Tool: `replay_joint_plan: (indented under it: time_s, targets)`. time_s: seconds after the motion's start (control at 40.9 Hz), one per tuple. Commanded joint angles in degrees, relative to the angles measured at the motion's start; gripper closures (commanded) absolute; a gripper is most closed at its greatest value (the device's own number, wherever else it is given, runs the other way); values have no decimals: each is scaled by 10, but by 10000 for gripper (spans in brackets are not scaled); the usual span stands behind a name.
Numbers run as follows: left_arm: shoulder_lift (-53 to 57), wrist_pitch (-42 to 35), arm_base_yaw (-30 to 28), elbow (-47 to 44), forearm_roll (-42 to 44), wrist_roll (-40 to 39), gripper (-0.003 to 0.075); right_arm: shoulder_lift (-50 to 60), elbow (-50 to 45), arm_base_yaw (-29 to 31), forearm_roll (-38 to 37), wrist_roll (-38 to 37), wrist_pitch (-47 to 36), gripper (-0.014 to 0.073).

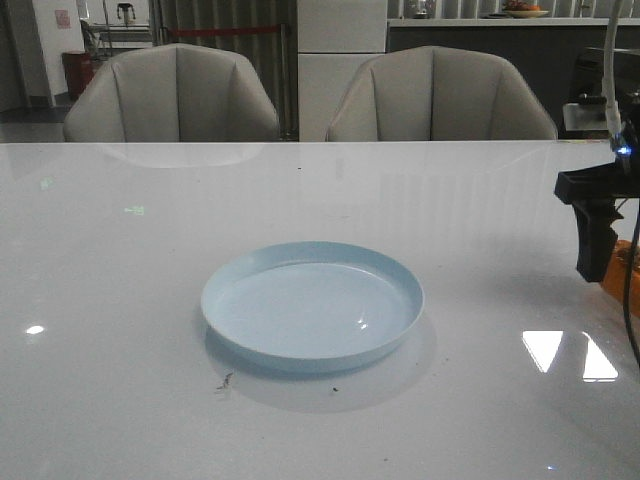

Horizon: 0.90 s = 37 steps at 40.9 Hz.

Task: Place corn on plate with both arms
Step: 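Lower the right gripper around the orange corn cob and close it, then lift the corn with the right gripper and carry it over the plate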

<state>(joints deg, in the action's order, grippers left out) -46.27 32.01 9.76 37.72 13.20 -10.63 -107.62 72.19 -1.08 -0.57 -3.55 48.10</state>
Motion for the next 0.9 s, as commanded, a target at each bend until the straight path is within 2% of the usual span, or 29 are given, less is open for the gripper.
replay_joint_plan:
  time_s: [0.0, 0.073, 0.147, 0.342, 0.391, 0.44, 0.635, 0.879]
  targets:
    - [6, -36, -2, 16, 0, -6, 267, 24, 17, 2, -7, 3, -10, -31]
    - [6, -36, -2, 16, 0, -6, 267, 24, 17, 2, -7, 3, -11, -10]
    - [6, -36, -2, 16, 0, -6, 267, 24, 17, 2, -7, 3, -12, 76]
    - [6, -36, -2, 16, 0, -6, 267, 23, 17, 2, -7, 3, -13, 494]
    - [6, -36, -2, 16, 0, -6, 267, 23, 17, 2, -7, 3, -13, 552]
    - [6, -36, -2, 16, 0, -6, 267, 23, 17, 2, -7, 3, -13, 523]
    - [6, -36, -2, 16, 0, -6, 267, 39, 43, -9, -6, 19, 7, 525]
    - [6, -41, -2, 16, 0, -6, 267, 58, 172, -61, 43, 72, 103, 525]
